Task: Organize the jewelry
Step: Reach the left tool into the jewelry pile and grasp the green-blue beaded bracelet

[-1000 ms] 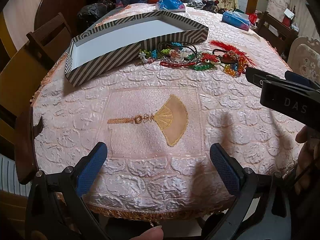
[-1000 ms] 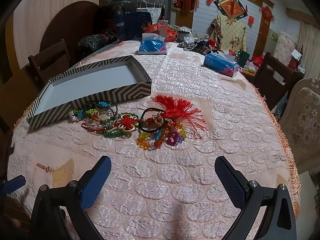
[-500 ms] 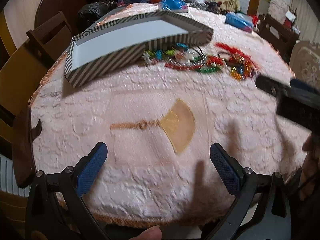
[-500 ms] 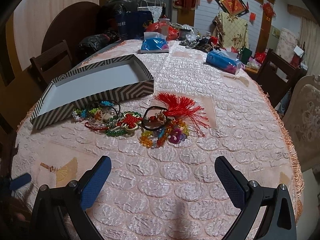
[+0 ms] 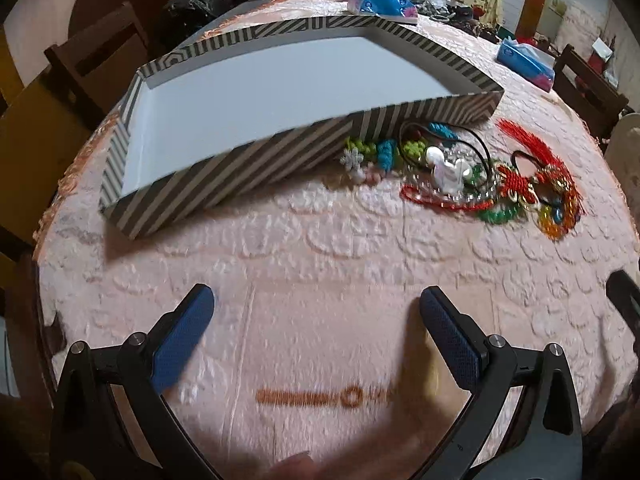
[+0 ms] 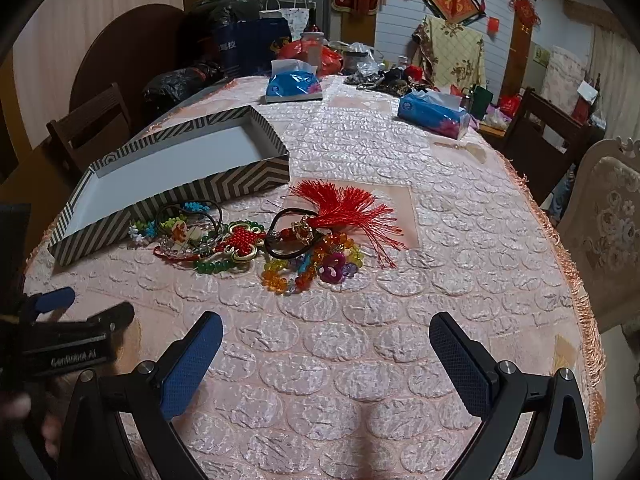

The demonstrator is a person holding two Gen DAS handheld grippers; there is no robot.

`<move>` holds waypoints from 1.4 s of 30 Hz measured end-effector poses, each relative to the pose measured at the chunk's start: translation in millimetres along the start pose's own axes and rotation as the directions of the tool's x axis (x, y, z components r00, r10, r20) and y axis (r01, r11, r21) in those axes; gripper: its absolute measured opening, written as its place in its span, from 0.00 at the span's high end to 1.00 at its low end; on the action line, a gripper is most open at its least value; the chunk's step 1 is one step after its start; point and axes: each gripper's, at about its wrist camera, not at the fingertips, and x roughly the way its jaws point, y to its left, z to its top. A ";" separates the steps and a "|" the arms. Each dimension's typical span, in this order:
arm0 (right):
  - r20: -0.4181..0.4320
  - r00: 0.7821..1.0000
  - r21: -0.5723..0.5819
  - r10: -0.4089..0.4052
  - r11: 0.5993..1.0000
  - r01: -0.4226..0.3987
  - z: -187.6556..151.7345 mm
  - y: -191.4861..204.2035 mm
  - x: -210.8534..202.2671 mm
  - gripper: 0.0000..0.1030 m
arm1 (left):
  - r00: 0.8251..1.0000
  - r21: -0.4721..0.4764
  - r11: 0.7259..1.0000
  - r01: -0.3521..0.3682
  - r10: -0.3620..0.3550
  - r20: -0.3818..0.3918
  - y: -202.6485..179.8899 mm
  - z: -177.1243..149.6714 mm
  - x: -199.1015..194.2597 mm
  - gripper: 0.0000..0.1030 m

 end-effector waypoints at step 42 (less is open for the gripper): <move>-0.022 1.000 0.019 0.019 1.000 -0.019 1.2 -5.0 8.9 0.01 | 0.999 -0.327 0.944 0.046 -0.048 0.003 9.7 118.9 54.2 0.00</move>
